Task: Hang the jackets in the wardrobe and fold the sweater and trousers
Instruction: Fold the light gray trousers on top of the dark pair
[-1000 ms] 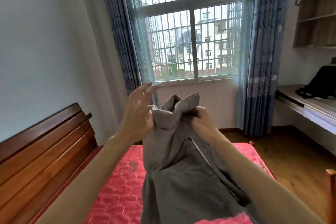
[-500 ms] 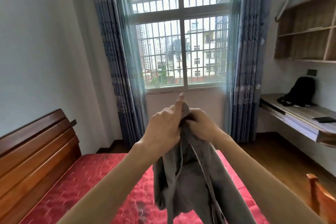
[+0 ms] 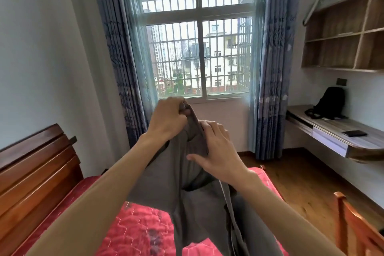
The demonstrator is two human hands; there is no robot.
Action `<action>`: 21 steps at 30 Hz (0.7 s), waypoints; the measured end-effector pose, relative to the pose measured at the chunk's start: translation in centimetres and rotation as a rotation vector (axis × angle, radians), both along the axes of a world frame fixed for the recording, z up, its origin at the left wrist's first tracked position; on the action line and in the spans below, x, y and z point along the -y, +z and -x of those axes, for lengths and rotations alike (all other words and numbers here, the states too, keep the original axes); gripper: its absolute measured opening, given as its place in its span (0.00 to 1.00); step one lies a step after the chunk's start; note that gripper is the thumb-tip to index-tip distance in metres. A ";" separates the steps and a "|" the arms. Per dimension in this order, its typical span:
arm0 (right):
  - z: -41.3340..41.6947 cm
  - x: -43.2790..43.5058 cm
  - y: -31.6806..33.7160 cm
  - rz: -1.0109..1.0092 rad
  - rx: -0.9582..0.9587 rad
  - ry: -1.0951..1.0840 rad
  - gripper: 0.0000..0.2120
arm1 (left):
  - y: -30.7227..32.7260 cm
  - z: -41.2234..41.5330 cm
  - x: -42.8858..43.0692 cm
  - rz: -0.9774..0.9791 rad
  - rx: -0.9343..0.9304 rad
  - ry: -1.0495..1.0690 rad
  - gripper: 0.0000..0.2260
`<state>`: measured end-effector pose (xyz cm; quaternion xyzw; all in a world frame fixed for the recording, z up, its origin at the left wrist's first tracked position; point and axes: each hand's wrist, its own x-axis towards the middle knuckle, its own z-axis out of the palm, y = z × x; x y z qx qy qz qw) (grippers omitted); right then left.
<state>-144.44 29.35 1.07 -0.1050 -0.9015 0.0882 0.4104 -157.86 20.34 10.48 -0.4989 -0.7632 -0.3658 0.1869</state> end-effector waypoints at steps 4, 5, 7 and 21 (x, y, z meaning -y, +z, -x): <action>-0.5 -1.4 -2.3 -0.107 -0.125 -0.079 0.31 | 1.7 1.1 0.8 -0.071 0.300 0.022 0.04; -0.6 -2.0 -3.0 -0.123 -0.111 -0.068 0.30 | 2.0 1.3 1.1 -0.101 0.405 0.002 0.05; -1.0 -3.3 -3.7 -0.075 -0.043 -0.025 0.27 | 2.4 2.0 1.8 -0.140 0.565 -0.047 0.07; -1.4 -6.7 -9.4 0.588 0.188 0.124 0.11 | 4.1 5.4 4.3 -0.490 0.697 -0.204 0.04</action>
